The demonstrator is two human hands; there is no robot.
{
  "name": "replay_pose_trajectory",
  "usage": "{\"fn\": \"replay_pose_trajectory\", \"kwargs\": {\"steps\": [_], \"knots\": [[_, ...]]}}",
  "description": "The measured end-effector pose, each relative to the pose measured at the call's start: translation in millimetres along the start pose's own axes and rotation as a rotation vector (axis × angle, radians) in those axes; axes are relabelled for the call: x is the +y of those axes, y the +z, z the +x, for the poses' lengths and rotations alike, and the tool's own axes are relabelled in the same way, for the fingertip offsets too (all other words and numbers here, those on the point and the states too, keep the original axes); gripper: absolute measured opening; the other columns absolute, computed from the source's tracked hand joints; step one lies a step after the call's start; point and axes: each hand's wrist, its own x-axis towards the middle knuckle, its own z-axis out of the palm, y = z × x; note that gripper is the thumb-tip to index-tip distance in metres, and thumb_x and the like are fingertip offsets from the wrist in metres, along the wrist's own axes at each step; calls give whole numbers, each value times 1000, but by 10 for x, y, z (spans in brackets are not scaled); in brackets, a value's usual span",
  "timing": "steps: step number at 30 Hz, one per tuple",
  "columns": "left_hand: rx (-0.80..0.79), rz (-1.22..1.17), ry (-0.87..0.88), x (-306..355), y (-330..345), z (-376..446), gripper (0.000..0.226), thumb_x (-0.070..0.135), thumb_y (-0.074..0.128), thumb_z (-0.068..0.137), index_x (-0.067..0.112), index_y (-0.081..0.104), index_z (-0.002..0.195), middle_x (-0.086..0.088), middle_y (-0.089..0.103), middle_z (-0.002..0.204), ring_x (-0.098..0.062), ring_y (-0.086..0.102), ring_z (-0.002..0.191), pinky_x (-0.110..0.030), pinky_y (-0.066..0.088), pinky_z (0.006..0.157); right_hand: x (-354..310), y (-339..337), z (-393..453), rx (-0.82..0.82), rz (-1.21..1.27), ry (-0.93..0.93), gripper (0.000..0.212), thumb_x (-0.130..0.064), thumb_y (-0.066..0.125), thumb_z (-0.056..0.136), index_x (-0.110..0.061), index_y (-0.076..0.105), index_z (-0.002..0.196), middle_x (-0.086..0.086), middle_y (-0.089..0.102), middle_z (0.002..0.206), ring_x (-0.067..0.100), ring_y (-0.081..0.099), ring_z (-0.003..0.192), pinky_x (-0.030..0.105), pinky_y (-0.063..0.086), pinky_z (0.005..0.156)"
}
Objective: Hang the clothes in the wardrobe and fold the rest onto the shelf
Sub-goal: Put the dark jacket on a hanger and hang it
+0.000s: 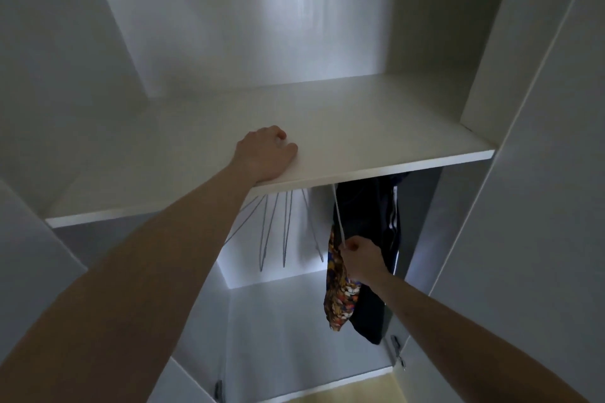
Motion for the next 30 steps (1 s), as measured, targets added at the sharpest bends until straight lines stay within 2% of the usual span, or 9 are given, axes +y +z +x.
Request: {"fn": "replay_pose_trajectory", "kwargs": {"steps": [4, 8, 13, 16, 20, 22, 24, 27, 30], "knots": [[-1, -25, 22, -22, 7, 17, 52, 51, 50, 90, 24, 58, 135, -5, 53, 145, -30, 51, 128, -42, 39, 108, 110, -75, -433, 24, 3, 68, 17, -17, 54, 95, -20, 70, 97, 1, 72, 93, 19, 68, 76, 24, 51, 63], [68, -88, 124, -9, -5, -75, 44, 38, 54, 92, 19, 60, 131, -6, 53, 146, -31, 48, 132, -38, 34, 111, 161, -165, -981, 92, 11, 86, 15, -18, 55, 97, -23, 68, 90, 2, 70, 86, 26, 71, 79, 38, 59, 74], [422, -283, 559, 97, -196, -515, 32, 12, 58, 82, 15, 68, 112, -1, 61, 134, -24, 55, 124, -37, 35, 110, 256, -306, -1700, 132, -3, 100, 14, -20, 59, 99, -25, 71, 95, -2, 72, 94, 13, 67, 67, 21, 51, 60], [467, -444, 727, 268, -116, -1032, 30, 8, 57, 78, 18, 66, 105, 4, 63, 126, -18, 57, 118, -28, 35, 103, 369, -421, -2233, 164, 64, 130, 20, -16, 62, 97, -29, 70, 85, -3, 74, 94, 4, 60, 59, 16, 46, 59], [351, -637, 815, 385, 228, -1780, 32, 0, 54, 80, 12, 66, 107, 1, 64, 120, -14, 57, 117, -26, 38, 103, 571, -662, -3036, 144, 142, 203, 16, -12, 60, 97, -20, 72, 90, 4, 74, 92, 14, 60, 62, 31, 50, 64], [293, -750, 739, 376, 431, -2090, 32, -1, 52, 82, 11, 66, 108, 1, 65, 118, -9, 57, 114, -21, 40, 101, 682, -793, -3464, 139, 136, 236, 17, -12, 58, 98, -20, 72, 91, -3, 73, 89, 10, 59, 58, 22, 48, 58], [206, -838, 601, 374, 659, -2417, 36, -1, 50, 83, 20, 65, 109, 4, 65, 114, -2, 59, 108, -16, 44, 94, 804, -897, -3926, 153, 142, 281, 16, -15, 58, 98, -22, 72, 93, -7, 72, 87, 7, 57, 56, 17, 43, 53], [-62, -808, 465, 417, 1045, -2993, 46, -8, 52, 85, 32, 64, 104, 8, 67, 106, -2, 61, 101, -17, 50, 87, 1030, -978, -4635, 181, 168, 339, 17, -18, 56, 99, -24, 71, 93, -9, 73, 89, 7, 55, 58, 16, 41, 52], [-434, -646, 542, 563, 1406, -3646, 48, -5, 58, 88, 38, 62, 108, 15, 63, 109, -5, 60, 104, -31, 53, 84, 1304, -1009, -5417, 230, 192, 378, 20, -16, 54, 100, -25, 70, 95, -9, 75, 89, 8, 54, 59, 20, 43, 54]]}}
